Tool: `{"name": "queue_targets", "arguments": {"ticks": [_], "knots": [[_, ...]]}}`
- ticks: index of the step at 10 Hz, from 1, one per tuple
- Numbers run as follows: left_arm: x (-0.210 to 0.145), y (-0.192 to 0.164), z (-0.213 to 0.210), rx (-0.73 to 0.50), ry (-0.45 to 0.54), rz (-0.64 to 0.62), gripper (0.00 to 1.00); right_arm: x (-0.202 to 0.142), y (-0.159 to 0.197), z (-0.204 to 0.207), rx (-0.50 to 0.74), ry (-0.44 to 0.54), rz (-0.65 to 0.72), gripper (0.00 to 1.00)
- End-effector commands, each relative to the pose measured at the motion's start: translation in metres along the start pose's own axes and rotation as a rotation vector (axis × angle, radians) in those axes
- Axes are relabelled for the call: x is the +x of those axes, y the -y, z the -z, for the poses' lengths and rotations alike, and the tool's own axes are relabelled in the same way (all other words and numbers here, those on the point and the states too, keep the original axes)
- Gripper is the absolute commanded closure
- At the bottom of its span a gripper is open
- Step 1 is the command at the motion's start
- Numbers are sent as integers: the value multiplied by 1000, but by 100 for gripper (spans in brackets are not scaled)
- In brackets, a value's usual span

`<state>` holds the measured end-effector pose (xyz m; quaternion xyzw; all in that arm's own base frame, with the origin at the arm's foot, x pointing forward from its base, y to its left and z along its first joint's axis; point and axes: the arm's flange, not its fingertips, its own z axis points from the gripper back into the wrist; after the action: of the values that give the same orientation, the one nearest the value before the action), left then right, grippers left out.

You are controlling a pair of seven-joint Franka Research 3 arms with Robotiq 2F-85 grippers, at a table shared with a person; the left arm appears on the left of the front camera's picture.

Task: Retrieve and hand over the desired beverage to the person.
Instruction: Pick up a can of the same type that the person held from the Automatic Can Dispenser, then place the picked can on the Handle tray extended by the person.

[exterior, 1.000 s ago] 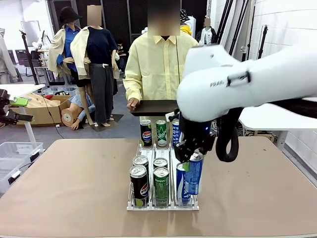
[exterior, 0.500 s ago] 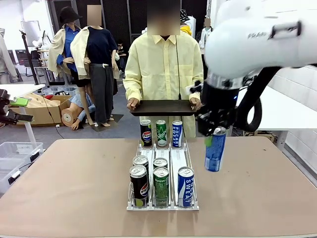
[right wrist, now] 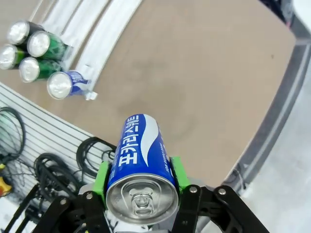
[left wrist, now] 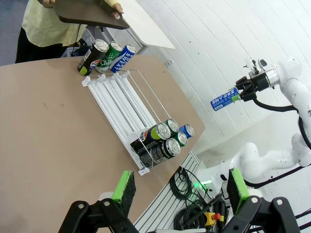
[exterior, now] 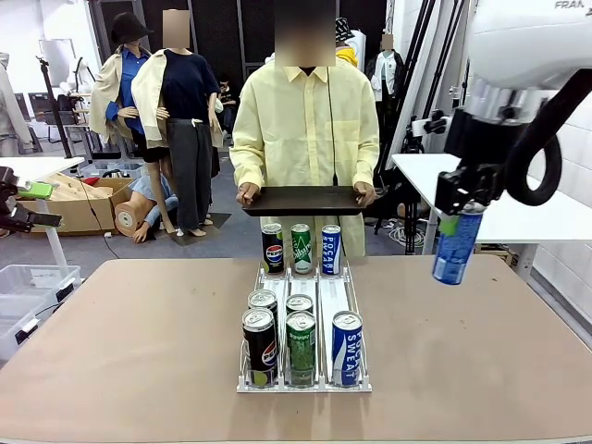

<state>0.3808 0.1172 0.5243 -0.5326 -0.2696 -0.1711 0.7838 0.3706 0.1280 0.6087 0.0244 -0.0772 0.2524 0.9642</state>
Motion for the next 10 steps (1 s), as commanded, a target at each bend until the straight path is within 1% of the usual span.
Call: {"name": "queue_targets", "arguments": {"ticks": [1, 2, 4, 5, 6, 7, 10], "knots": [[1, 1, -1, -19, 19, 3, 0, -2, 31, -1, -18, -34, -5, 100], [1, 1, -1, -19, 19, 3, 0, -4, 48, 2, -37, -47, 2, 100], [1, 1, -1, -19, 19, 3, 0, -12, 68, 3, -64, -30, -11, 100], [1, 1, -1, -19, 19, 3, 0, -17, 72, 5, -71, -22, -16, 100], [1, 1, -1, -19, 19, 3, 0, -18, 74, 6, -60, 8, 6, 100], [1, 1, -1, -19, 19, 3, 0, -15, 71, 8, -44, -43, 13, 100], [1, 1, -1, -19, 19, 3, 0, -15, 71, 8, -44, -43, 13, 100]]}}
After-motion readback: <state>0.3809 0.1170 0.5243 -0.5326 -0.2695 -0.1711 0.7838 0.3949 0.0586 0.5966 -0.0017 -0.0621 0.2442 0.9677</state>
